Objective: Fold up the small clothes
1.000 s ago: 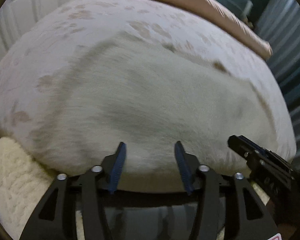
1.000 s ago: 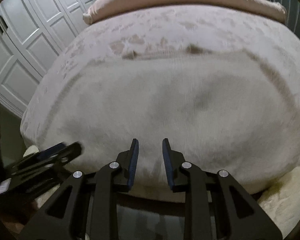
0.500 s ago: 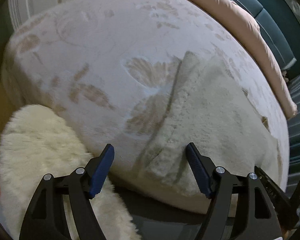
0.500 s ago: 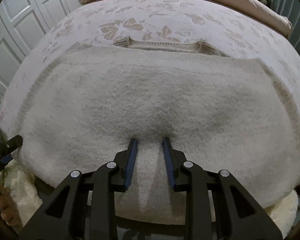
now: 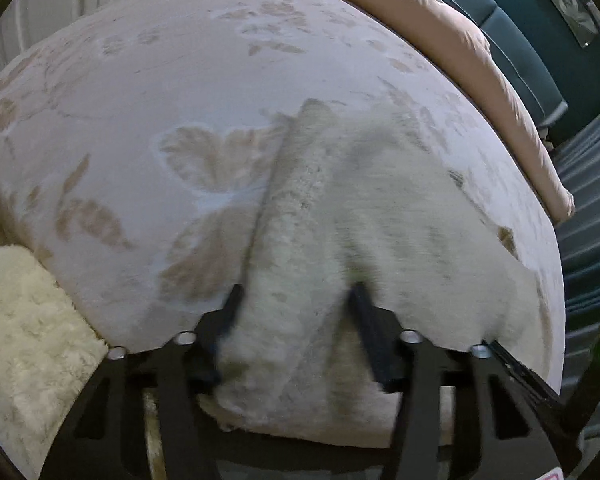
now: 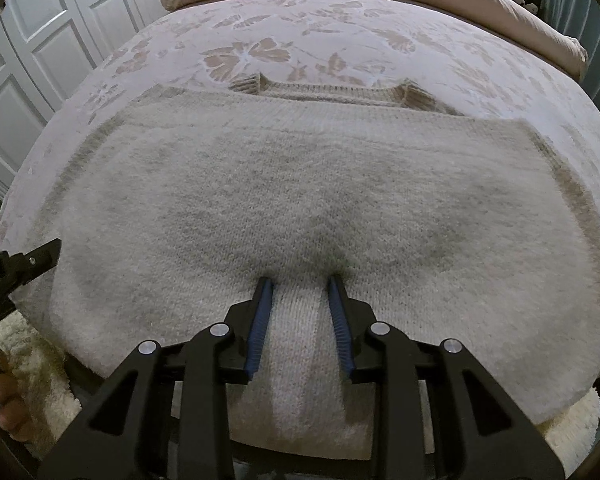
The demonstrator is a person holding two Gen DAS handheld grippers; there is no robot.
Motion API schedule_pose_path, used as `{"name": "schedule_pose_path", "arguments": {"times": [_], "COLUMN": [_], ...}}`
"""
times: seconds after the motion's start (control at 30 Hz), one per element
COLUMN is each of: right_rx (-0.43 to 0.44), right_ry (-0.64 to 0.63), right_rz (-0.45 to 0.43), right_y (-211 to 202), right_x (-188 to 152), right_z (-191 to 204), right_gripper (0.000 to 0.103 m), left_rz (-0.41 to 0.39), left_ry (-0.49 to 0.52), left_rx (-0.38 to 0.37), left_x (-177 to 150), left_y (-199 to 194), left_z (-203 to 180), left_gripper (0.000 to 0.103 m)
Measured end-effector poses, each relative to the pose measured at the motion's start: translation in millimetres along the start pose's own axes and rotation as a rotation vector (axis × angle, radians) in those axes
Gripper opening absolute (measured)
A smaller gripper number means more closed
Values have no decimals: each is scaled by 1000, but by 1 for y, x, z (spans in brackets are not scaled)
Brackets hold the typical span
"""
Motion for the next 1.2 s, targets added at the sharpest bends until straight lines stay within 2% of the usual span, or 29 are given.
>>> {"name": "schedule_pose_path", "arguments": {"times": [0.07, 0.13, 0.2, 0.27, 0.37, 0.4, 0.53, 0.63, 0.7, 0.77, 0.87, 0.93, 1.0, 1.03, 1.1, 1.17, 1.2], "right_rx": [10, 22, 49, 126, 217, 231, 237, 222, 212, 196, 195, 222, 238, 242, 259, 285, 305], "right_ry": [2, 6, 18, 73, 173, 192, 265, 326, 377, 418, 482, 516, 536, 538, 535, 522, 516], "right_rz": [-4, -9, -24, -48, -81, -95, -147, -163, -171, -175, -166, -168, -179, -185, -195, -207, -213], "right_y": [0, -1, -5, -14, -32, -38, -64, -76, -82, -85, -83, -84, -86, -88, -91, -95, -98], "right_x": [0, 0, -1, -3, -12, -17, -38, -54, -66, -77, -89, -94, -94, -93, -87, -76, -73], "right_z": [0, -1, -2, -8, -27, -34, -78, -107, -131, -152, -174, -184, -192, -193, -193, -187, -184], "right_gripper": [29, 29, 30, 40, 48, 48, 49, 50, 50, 50, 51, 51, 51, 52, 55, 58, 59], "left_rz": [-10, -18, -38, -64, -94, -100, -100, -47, -15, 34, 81, 108, 127, 123, 92, 47, 18], "left_ry": [24, 60, 104, 150, 246, 271, 409, 509, 564, 622, 690, 676, 651, 645, 662, 685, 690], "left_rx": [-28, -32, -44, -74, -133, -145, -219, -269, -282, -277, -189, -161, -195, -223, -234, -232, -231], "left_x": [3, 6, 8, 12, 10, 7, -13, -44, -62, -85, -115, -123, -125, -124, -123, -121, -120], "left_y": [-7, -13, -25, -38, -59, -63, -68, -53, -40, -19, 21, 32, 28, 19, 0, -24, -37], "left_z": [-10, -21, -39, -61, -112, -125, -197, -254, -279, -303, -316, -311, -304, -301, -297, -284, -275], "left_gripper": [27, 15, 13, 11, 10, 10, 10, 7, 6, 6, 7, 7, 7, 11, 16, 37, 42]}}
Point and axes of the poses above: each gripper's, at about its wrist camera, not at the fingertips, and y roughly the way its jaws point, z to its left, x to its top, the point moved 6 cm from there along y, roughly the way its jaws point, and after that the axes turned 3 degrees about z, right-handed, at the moved point
